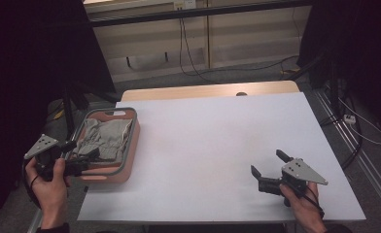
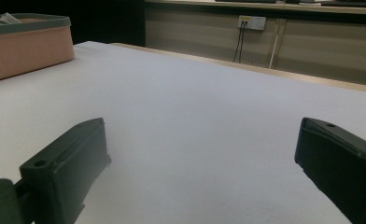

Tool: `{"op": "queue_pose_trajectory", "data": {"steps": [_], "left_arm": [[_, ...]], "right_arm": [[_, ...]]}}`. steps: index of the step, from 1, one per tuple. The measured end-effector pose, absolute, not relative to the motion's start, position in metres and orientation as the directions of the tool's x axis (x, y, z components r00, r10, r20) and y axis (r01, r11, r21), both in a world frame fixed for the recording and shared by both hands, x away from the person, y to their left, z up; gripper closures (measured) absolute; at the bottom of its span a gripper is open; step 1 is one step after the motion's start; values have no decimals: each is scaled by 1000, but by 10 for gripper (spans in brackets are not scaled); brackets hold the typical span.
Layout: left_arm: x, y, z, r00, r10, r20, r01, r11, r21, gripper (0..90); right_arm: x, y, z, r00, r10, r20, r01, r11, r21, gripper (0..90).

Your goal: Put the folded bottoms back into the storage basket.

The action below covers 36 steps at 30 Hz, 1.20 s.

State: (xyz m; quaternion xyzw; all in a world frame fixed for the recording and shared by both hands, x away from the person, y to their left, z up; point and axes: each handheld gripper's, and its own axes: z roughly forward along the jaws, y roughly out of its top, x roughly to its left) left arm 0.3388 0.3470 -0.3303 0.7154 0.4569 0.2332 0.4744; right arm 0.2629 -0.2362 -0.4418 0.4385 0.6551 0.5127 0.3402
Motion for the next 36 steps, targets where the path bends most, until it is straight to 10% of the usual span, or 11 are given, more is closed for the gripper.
{"op": "queue_pose_trajectory", "data": {"steps": [36], "left_arm": [[342, 270, -334, 610, 788, -79, 384, -208, 900, 38]], "right_arm": [[263, -236, -442, -390, 921, 7, 225, 88, 970, 22]]}}
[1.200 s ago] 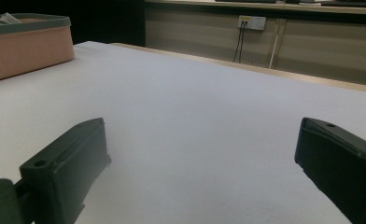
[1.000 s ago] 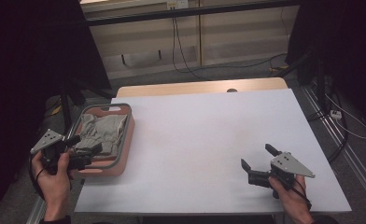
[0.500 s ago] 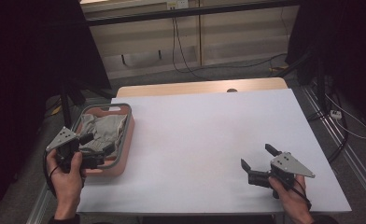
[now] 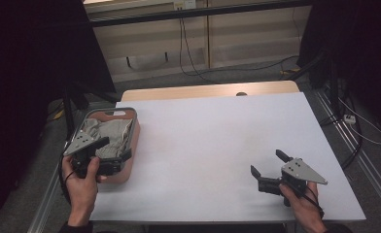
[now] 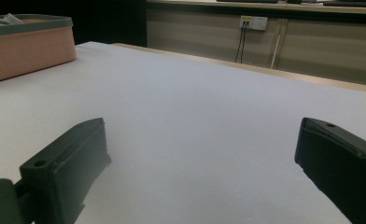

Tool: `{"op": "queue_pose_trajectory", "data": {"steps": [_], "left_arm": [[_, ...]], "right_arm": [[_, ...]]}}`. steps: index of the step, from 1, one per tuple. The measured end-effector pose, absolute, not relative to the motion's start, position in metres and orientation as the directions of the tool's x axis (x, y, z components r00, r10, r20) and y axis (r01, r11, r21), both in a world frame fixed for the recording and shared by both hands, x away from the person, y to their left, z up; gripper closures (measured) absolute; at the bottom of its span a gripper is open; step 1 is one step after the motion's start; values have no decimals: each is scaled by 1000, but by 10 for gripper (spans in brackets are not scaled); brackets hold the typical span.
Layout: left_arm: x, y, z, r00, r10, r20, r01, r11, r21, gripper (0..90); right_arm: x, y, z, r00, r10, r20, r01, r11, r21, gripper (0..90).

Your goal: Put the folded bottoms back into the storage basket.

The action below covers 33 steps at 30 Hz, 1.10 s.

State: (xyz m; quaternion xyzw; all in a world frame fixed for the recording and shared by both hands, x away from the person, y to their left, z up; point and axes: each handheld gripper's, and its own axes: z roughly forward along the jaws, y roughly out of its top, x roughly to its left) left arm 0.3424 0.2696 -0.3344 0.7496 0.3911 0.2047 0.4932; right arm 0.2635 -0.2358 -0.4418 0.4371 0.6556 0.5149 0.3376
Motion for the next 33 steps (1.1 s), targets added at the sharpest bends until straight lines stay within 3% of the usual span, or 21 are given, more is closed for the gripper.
{"op": "queue_pose_trajectory", "data": {"steps": [20, 33], "left_arm": [[356, 213, -335, 684, 728, -44, 329, -254, 910, 38], [357, 188, -352, 722, 690, -53, 342, -288, 894, 39]], "right_arm": [[263, -236, -442, -392, 920, 7, 225, 89, 970, 22], [263, -236, -442, -393, 919, 5, 224, 91, 970, 22]]}}
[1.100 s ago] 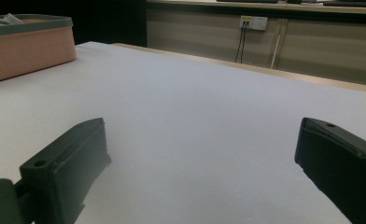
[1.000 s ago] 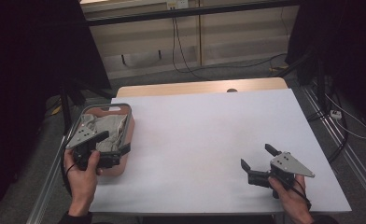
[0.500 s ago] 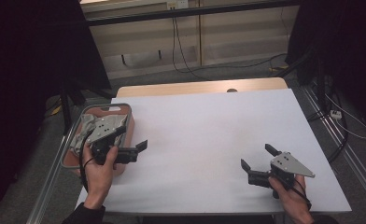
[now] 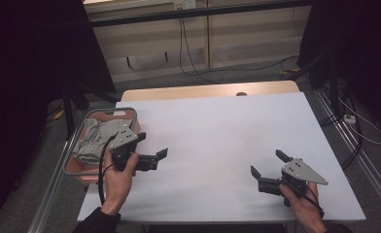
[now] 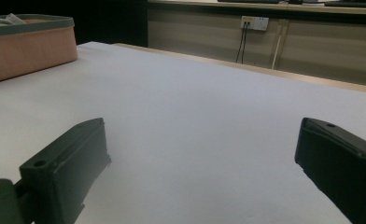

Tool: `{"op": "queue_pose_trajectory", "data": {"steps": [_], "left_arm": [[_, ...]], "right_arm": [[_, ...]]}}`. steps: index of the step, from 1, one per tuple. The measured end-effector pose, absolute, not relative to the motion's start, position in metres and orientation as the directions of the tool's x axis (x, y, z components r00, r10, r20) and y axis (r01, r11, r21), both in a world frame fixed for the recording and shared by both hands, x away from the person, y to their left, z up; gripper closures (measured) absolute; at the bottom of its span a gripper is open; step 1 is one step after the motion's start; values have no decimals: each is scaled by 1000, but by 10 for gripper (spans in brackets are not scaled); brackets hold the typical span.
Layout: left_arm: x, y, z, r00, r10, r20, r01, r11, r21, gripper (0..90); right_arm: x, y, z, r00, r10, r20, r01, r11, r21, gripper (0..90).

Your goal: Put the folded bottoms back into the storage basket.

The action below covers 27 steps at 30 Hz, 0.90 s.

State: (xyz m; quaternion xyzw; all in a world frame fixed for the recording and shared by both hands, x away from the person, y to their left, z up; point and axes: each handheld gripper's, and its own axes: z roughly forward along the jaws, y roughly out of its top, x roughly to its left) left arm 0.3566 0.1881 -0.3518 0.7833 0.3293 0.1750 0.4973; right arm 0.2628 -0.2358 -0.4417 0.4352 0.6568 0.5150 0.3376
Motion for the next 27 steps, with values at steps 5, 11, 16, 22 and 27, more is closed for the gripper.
{"op": "queue_pose_trajectory", "data": {"steps": [5, 11, 16, 22, 27], "left_arm": [[351, 179, -361, 725, 687, -52, 337, -289, 896, 37], [349, 170, -370, 735, 676, -64, 347, -293, 891, 37], [346, 167, -383, 726, 683, -82, 362, -278, 890, 36], [341, 165, -399, 735, 670, -99, 378, -285, 881, 35], [335, 163, -411, 738, 665, -111, 390, -287, 875, 35]], "right_arm": [[263, -236, -442, -394, 919, 6, 224, 90, 970, 22], [263, -236, -442, -393, 920, 5, 224, 90, 971, 22], [262, -236, -442, -393, 919, 7, 225, 89, 970, 22], [262, -236, -442, -396, 918, 7, 230, 92, 969, 22], [262, -236, -442, -397, 918, 8, 231, 92, 969, 19]]}}
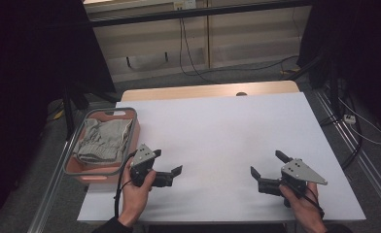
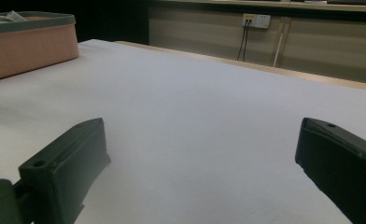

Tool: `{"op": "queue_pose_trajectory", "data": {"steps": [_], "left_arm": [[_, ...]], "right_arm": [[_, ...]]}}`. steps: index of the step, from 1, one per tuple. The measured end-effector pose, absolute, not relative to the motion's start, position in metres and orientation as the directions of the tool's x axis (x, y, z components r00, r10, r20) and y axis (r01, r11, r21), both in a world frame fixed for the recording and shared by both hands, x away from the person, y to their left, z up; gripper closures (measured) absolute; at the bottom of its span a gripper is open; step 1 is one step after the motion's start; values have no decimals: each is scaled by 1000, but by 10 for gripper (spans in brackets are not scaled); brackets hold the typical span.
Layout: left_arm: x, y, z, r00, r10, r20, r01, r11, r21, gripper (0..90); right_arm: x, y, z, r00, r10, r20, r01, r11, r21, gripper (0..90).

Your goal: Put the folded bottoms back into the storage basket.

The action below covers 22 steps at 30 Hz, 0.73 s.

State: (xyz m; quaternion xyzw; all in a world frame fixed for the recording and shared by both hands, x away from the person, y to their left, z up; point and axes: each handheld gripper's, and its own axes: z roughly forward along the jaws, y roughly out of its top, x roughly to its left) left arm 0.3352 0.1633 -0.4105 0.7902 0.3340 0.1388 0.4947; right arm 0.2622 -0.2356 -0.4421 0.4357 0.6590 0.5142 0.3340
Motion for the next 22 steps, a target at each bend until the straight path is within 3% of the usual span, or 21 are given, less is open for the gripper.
{"op": "queue_pose_trajectory", "data": {"steps": [9, 15, 22], "left_arm": [[324, 165, -426, 730, 673, -117, 367, -242, 898, 35], [324, 171, -431, 696, 698, -167, 391, -175, 903, 32], [325, 167, -435, 710, 688, -150, 398, -217, 892, 32]], "right_arm": [[260, -236, -442, -398, 917, 1, 226, 97, 969, 19], [259, -237, -442, -394, 919, 2, 229, 96, 969, 20], [261, -236, -442, -394, 919, 4, 235, 97, 967, 20]]}}
